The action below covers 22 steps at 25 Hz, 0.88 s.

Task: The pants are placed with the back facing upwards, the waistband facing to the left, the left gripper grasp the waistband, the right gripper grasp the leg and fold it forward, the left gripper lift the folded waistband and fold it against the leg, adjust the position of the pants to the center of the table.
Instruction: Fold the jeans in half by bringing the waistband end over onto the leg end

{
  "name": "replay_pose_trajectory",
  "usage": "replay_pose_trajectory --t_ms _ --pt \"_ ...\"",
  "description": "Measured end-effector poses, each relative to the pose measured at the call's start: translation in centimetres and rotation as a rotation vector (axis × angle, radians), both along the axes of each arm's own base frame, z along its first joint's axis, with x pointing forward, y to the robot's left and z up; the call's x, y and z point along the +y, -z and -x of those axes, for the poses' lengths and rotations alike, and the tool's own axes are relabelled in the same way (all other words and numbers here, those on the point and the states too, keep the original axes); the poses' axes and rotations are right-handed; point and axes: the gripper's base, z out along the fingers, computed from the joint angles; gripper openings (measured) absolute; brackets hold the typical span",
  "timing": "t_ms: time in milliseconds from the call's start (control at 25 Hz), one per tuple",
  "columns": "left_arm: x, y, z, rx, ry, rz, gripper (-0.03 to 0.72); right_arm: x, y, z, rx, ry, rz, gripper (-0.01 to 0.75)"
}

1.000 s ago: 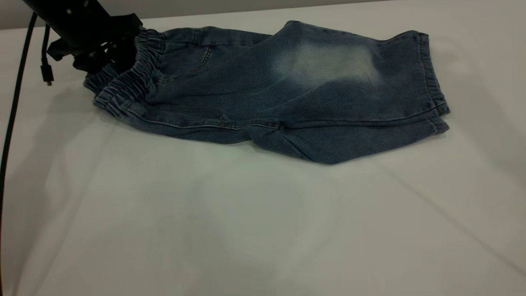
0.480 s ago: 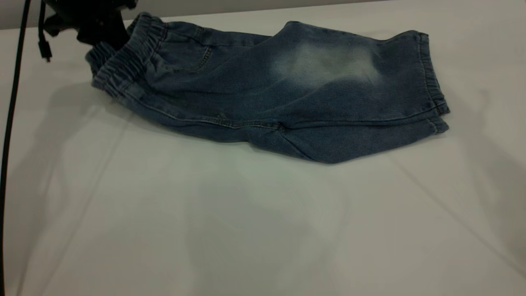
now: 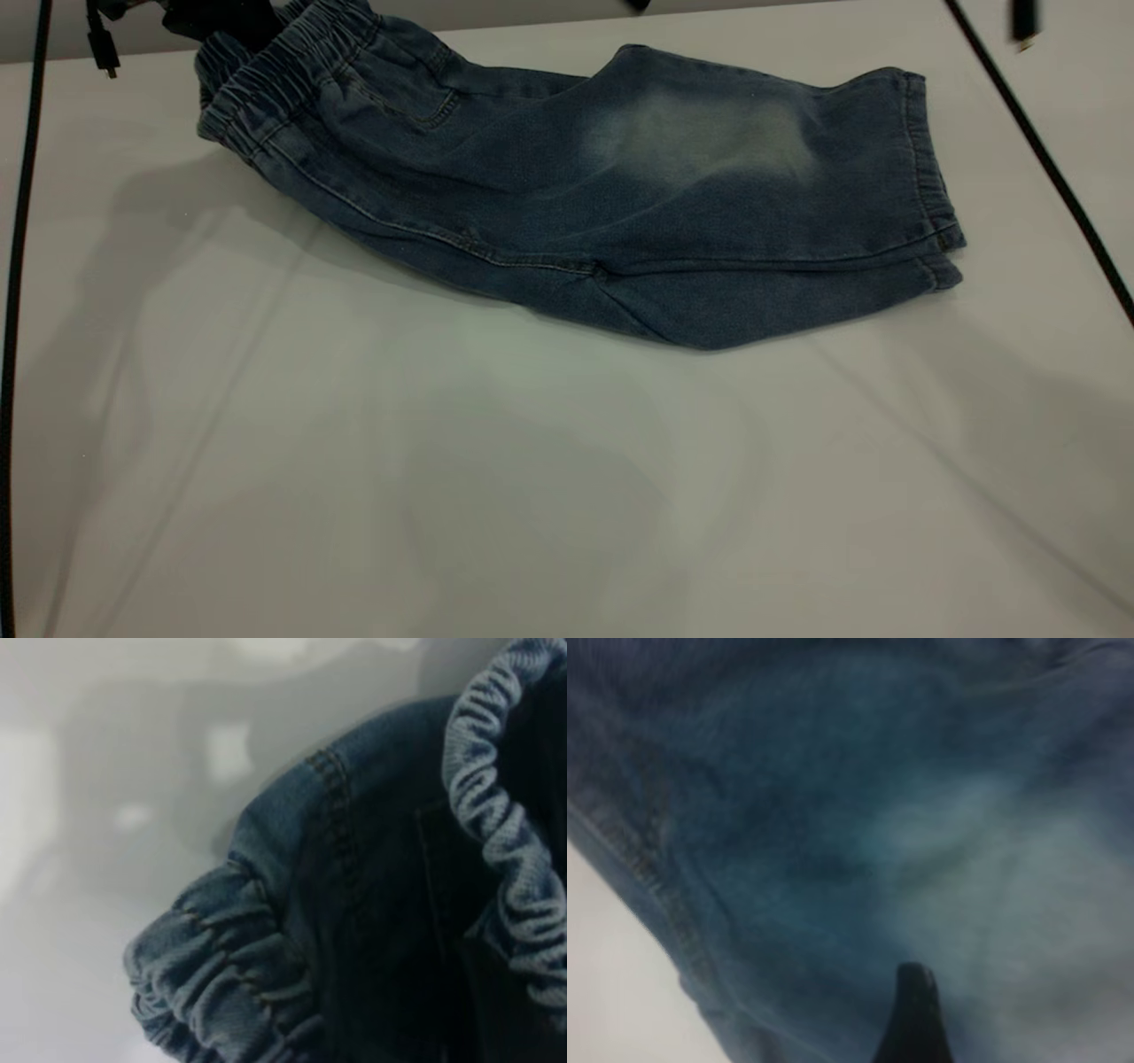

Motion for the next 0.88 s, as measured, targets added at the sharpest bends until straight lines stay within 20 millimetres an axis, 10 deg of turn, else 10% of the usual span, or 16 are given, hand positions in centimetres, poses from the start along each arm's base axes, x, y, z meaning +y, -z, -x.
replay_pose_trajectory --t_ms 320,880 --pt "0.2 -0.2 -0.1 -0.001 0.010 -0.021 0.046 4.1 3.9 1.5 0.039 -0.085 0.038 0.486" --pt "-0.2 -4.8 -0.2 -0.013 0.064 0.004 0.046 4.2 9.1 0.9 0.068 -0.058 0.065 0.486"
